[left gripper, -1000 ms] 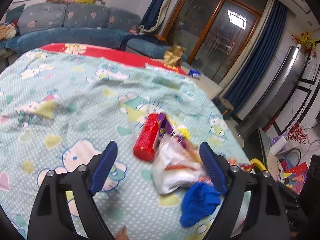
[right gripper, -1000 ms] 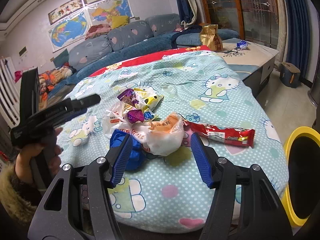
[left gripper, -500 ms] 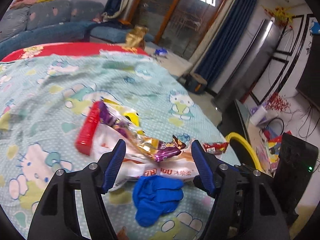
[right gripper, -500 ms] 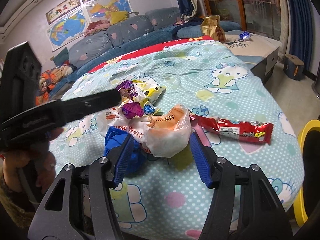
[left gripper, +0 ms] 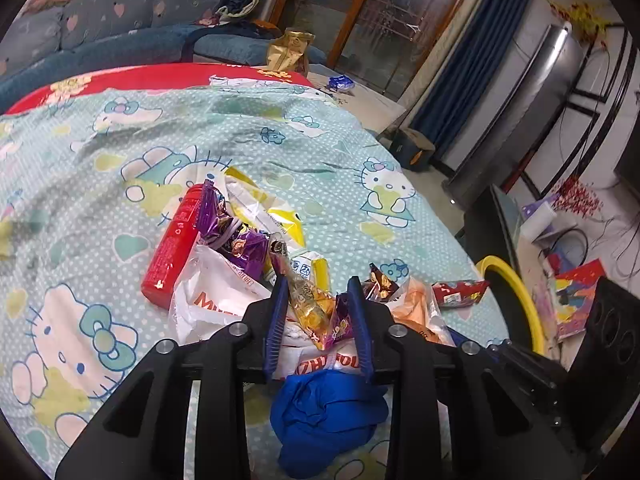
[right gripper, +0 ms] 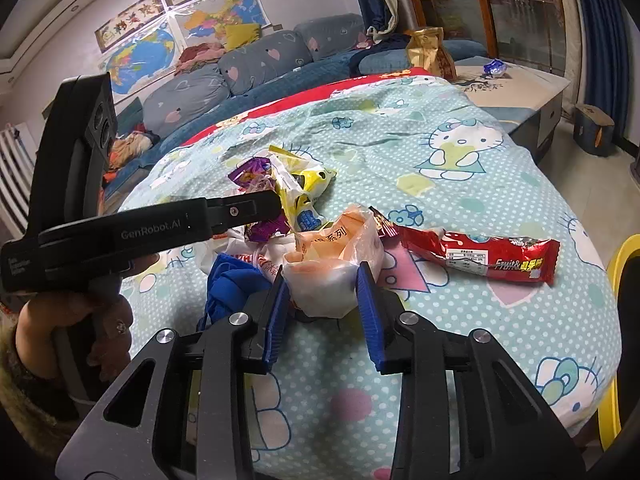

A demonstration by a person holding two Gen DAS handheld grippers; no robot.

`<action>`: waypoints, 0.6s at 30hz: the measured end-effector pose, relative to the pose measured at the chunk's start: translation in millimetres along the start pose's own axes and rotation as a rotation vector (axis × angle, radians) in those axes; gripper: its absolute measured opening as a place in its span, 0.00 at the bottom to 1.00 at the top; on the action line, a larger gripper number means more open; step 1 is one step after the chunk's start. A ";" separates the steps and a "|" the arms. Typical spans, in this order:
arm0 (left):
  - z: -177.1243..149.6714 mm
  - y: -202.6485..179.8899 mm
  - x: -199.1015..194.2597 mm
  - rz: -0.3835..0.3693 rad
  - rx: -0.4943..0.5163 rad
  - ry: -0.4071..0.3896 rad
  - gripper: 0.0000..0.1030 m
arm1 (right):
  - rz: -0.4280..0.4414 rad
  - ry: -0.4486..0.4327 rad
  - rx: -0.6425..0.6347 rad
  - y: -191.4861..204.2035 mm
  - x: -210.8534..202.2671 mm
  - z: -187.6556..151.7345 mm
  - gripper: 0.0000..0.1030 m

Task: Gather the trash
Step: 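Grasp the white plastic bag with the right gripper while the left gripper grasps a candy wrapper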

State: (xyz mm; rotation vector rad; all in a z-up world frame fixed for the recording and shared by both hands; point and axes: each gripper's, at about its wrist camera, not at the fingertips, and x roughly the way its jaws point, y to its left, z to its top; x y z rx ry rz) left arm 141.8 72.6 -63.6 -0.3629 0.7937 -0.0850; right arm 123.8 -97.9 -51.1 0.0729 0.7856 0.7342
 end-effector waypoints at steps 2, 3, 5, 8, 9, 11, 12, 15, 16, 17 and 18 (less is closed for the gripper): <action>-0.3 2.1 -3.5 -0.012 -0.015 -0.011 0.24 | 0.005 -0.002 -0.004 1.7 -0.7 0.0 0.24; -0.5 3.5 -6.4 -0.022 -0.027 -0.022 0.18 | 0.007 -0.004 -0.005 2.6 -1.6 0.0 0.24; -1.0 5.1 -13.0 -0.043 -0.044 -0.040 0.16 | 0.011 -0.017 -0.008 4.5 -4.9 0.4 0.23; 0.2 5.6 -27.8 -0.065 -0.061 -0.082 0.13 | 0.013 -0.043 -0.021 8.1 -11.9 1.8 0.22; 2.0 5.5 -35.1 -0.072 -0.064 -0.104 0.11 | 0.013 -0.052 -0.026 9.2 -14.4 3.1 0.21; 5.2 4.3 -47.2 -0.083 -0.069 -0.140 0.10 | 0.012 -0.071 -0.032 11.3 -20.2 5.9 0.18; 7.7 2.8 -54.8 -0.089 -0.068 -0.162 0.09 | 0.013 -0.080 -0.034 12.2 -22.7 6.9 0.18; 13.3 -2.7 -72.9 -0.106 -0.060 -0.210 0.09 | 0.008 -0.112 -0.043 14.8 -31.5 10.4 0.15; 15.7 -4.8 -78.2 -0.111 -0.058 -0.223 0.09 | 0.004 -0.120 -0.045 15.4 -33.3 11.0 0.15; 16.9 -7.0 -83.9 -0.117 -0.055 -0.237 0.09 | -0.003 -0.135 -0.047 16.0 -36.8 12.2 0.15; 18.5 -9.7 -89.7 -0.122 -0.051 -0.250 0.09 | -0.004 -0.148 -0.047 16.4 -40.0 13.4 0.14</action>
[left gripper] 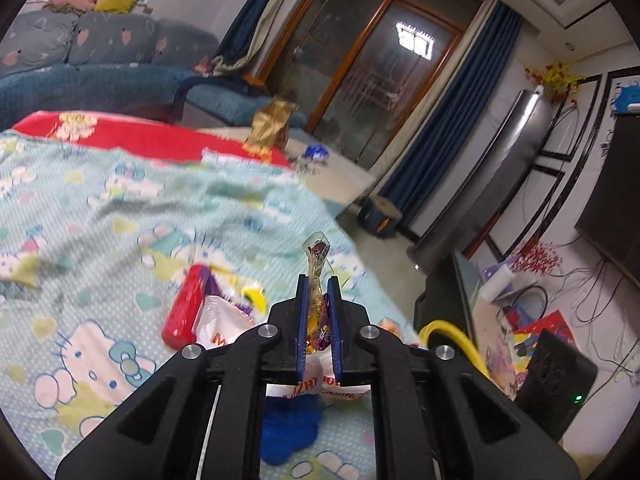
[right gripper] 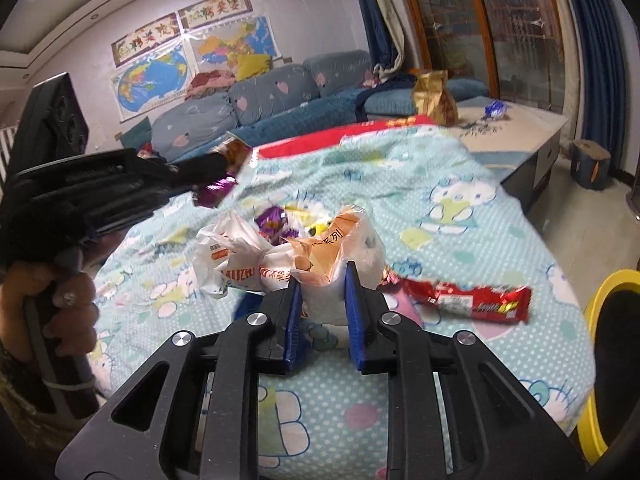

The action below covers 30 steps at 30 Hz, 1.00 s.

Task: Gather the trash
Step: 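Grasp the white plastic bag with the right gripper while the left gripper grasps a candy wrapper, then lift the white bag and candy wrapper off the bed with both grippers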

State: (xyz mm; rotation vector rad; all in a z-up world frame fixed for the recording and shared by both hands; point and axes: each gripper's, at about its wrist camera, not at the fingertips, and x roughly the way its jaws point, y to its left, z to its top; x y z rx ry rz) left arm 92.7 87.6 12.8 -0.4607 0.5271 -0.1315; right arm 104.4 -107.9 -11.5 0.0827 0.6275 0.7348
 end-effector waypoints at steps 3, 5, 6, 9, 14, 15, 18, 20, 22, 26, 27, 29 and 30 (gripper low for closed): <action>7.4 -10.9 -10.1 -0.020 0.016 -0.025 0.09 | -0.008 -0.038 0.006 -1.5 -9.7 6.7 0.14; 10.5 -17.4 -15.2 -0.032 0.026 -0.038 0.09 | -0.021 -0.057 0.006 -3.7 -15.4 11.3 0.14; 12.5 -21.7 -17.5 -0.039 0.034 -0.042 0.09 | -0.028 -0.064 0.007 -5.5 -17.6 13.1 0.14; 14.9 -30.1 -21.7 -0.054 0.050 -0.053 0.09 | -0.047 -0.084 0.018 -13.1 -25.2 17.9 0.14; 18.3 -41.6 -21.3 -0.075 0.065 -0.062 0.09 | -0.083 -0.115 0.055 -30.2 -39.8 23.7 0.14; 19.0 -44.3 -20.5 -0.081 0.071 -0.064 0.09 | -0.091 -0.121 0.060 -33.3 -42.5 24.6 0.14; 19.3 -52.8 -20.1 -0.094 0.084 -0.066 0.09 | -0.118 -0.143 0.082 -46.1 -52.1 27.7 0.14; 19.1 -59.5 -19.1 -0.103 0.094 -0.068 0.09 | -0.135 -0.154 0.101 -56.3 -57.1 28.0 0.14; 18.5 -64.9 -17.8 -0.107 0.108 -0.068 0.09 | -0.150 -0.161 0.115 -64.1 -60.7 28.9 0.14; 17.0 -75.6 -14.2 -0.124 0.125 -0.062 0.09 | -0.182 -0.182 0.144 -79.5 -70.7 27.8 0.14; 16.5 -77.4 -13.2 -0.127 0.129 -0.060 0.09 | -0.191 -0.187 0.150 -83.0 -73.5 27.0 0.14; 14.9 -81.3 -11.2 -0.134 0.136 -0.055 0.09 | -0.203 -0.194 0.160 -89.1 -78.1 26.3 0.14; 14.0 -83.3 -10.1 -0.136 0.141 -0.053 0.09 | -0.212 -0.200 0.167 -93.3 -82.0 25.5 0.14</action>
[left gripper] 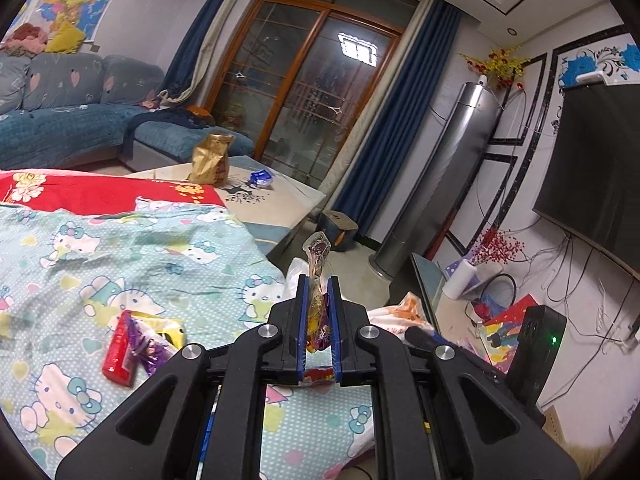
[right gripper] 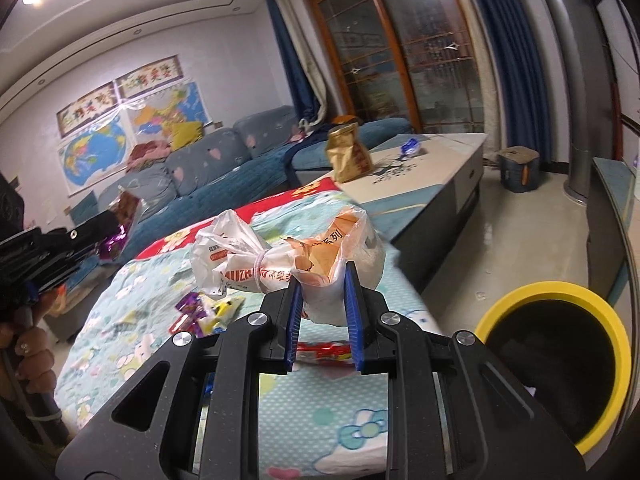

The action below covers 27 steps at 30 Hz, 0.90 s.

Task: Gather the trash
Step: 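Lift the white bag and candy wrapper off the bed with both grippers, then carry the white bag and candy wrapper in both grippers over the yellow bin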

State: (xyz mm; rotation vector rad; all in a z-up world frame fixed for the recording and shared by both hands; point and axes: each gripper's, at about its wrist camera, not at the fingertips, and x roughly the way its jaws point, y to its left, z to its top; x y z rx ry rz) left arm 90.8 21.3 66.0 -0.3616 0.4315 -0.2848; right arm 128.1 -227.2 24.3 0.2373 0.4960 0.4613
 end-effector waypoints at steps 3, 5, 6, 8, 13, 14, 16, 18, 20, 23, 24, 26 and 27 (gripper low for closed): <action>-2.7 -5.7 5.7 -0.011 0.011 0.011 0.09 | -0.023 -0.012 0.018 -12.0 -4.7 1.5 0.14; -5.0 -9.0 9.1 -0.018 0.017 0.019 0.09 | -0.036 -0.015 0.032 -19.2 -7.4 0.6 0.14; -7.2 -12.2 12.0 -0.022 0.022 0.025 0.09 | -0.042 -0.016 0.038 -22.1 -8.2 0.5 0.14; -10.6 -16.1 16.8 -0.032 0.028 0.038 0.09 | -0.056 -0.021 0.046 -28.1 -11.5 -1.3 0.14; -18.5 -26.3 27.6 -0.050 0.047 0.063 0.09 | -0.083 -0.032 0.060 -36.7 -19.1 -3.8 0.14; -20.0 -29.0 29.9 -0.053 0.054 0.067 0.09 | -0.089 -0.037 0.064 -39.9 -20.7 -3.9 0.14; -23.4 -35.6 34.6 -0.064 0.068 0.079 0.09 | -0.102 -0.045 0.067 -43.8 -24.6 -3.5 0.14; -25.9 -41.0 38.8 -0.072 0.079 0.086 0.09 | -0.118 -0.054 0.076 -49.8 -27.9 -3.9 0.14; -27.7 -45.9 42.8 -0.080 0.087 0.092 0.09 | -0.131 -0.061 0.085 -54.3 -30.7 -3.4 0.14; -31.1 -53.7 48.6 -0.093 0.100 0.102 0.09 | -0.151 -0.068 0.103 -62.1 -33.5 -4.1 0.14; -32.0 -55.7 50.7 -0.095 0.103 0.104 0.09 | -0.157 -0.070 0.107 -65.2 -34.7 -3.7 0.14; -33.8 -60.2 54.7 -0.102 0.110 0.111 0.09 | -0.168 -0.076 0.122 -71.1 -37.4 -4.3 0.14; -34.8 -62.3 56.2 -0.104 0.114 0.113 0.09 | -0.174 -0.078 0.130 -75.6 -38.1 -3.8 0.14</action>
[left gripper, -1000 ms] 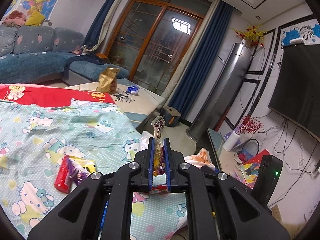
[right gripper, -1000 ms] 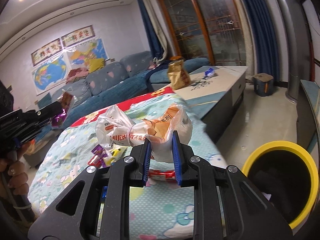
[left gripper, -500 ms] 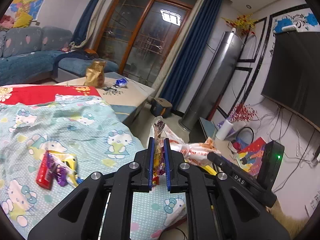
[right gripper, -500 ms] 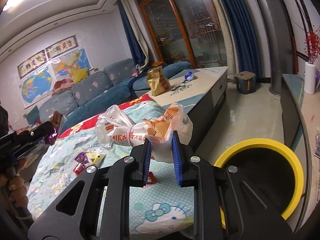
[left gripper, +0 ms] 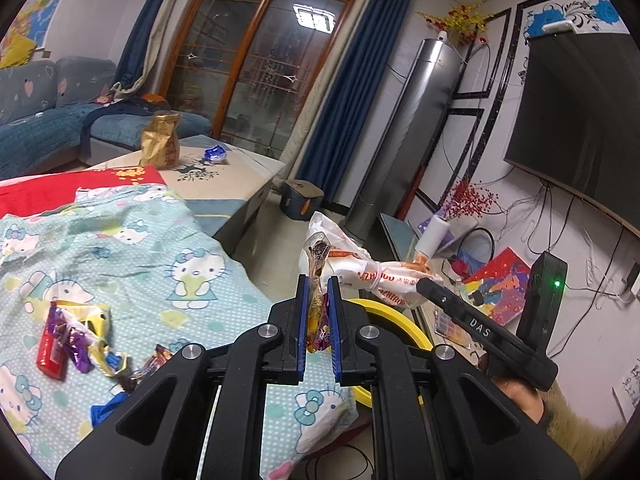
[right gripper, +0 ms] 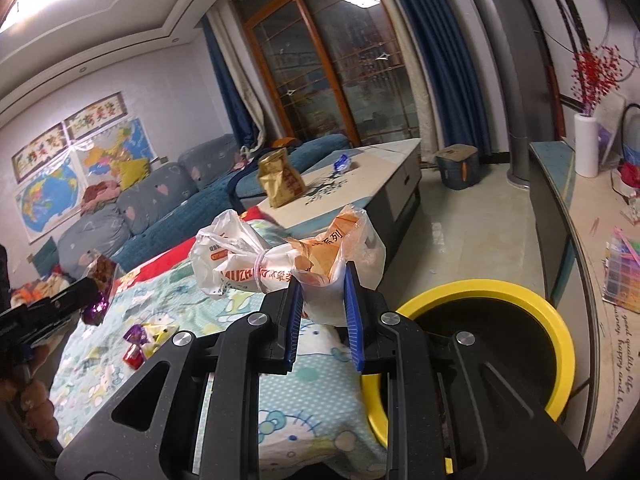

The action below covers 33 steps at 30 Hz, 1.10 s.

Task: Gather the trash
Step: 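Carry the white bag and candy wrapper in both grippers over the yellow bin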

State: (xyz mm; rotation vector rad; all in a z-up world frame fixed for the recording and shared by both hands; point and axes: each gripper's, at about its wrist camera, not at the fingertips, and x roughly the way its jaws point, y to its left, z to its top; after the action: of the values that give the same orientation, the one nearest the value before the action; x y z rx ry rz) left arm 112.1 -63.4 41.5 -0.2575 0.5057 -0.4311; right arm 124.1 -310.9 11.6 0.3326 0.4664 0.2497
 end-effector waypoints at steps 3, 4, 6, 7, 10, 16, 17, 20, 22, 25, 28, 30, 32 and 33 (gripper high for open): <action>-1.5 -5.8 5.8 -0.009 0.012 0.010 0.09 | -0.017 -0.007 0.017 -12.6 -1.6 0.8 0.14; -2.0 -7.9 7.7 -0.012 0.015 0.012 0.09 | -0.023 -0.009 0.023 -15.3 -2.8 0.8 0.14; -3.5 -12.7 12.4 -0.018 0.022 0.019 0.09 | -0.037 -0.013 0.031 -21.2 -3.5 1.1 0.14; -4.1 -14.8 14.7 -0.022 0.025 0.022 0.09 | -0.043 -0.015 0.035 -23.9 -4.2 0.9 0.14; -5.7 -21.6 21.6 -0.032 0.038 0.033 0.09 | -0.065 -0.021 0.048 -34.2 -6.0 0.9 0.14; -10.8 -38.2 38.2 -0.062 0.064 0.057 0.09 | -0.107 -0.024 0.070 -51.7 -8.9 -1.4 0.14; -11.1 -40.5 40.8 -0.065 0.069 0.060 0.09 | -0.114 -0.025 0.074 -54.3 -9.4 -1.7 0.14; -13.1 -50.1 49.9 -0.080 0.086 0.071 0.09 | -0.136 -0.029 0.089 -62.7 -11.1 -1.9 0.14; -15.0 -57.8 56.3 -0.091 0.097 0.079 0.09 | -0.148 -0.029 0.102 -68.1 -11.5 -2.2 0.14; -18.6 -67.6 64.6 -0.109 0.114 0.091 0.09 | -0.171 -0.028 0.126 -80.5 -13.6 -4.4 0.14; -22.2 -77.0 73.4 -0.125 0.128 0.107 0.09 | -0.194 -0.028 0.148 -90.6 -15.7 -6.6 0.14; -25.0 -82.6 79.0 -0.135 0.138 0.116 0.09 | -0.210 -0.028 0.163 -97.6 -17.5 -8.5 0.14; -27.4 -88.1 84.5 -0.143 0.148 0.124 0.09 | -0.226 -0.029 0.174 -104.5 -18.9 -9.8 0.14; -28.9 -90.8 87.8 -0.148 0.152 0.129 0.09 | -0.233 -0.028 0.180 -107.5 -19.6 -10.7 0.14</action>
State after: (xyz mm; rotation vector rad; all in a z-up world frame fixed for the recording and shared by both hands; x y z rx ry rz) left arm 136.1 -187.3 11.9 -0.1213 0.5788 -0.6307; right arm 119.1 -412.7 -29.2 0.4531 0.4962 -0.0239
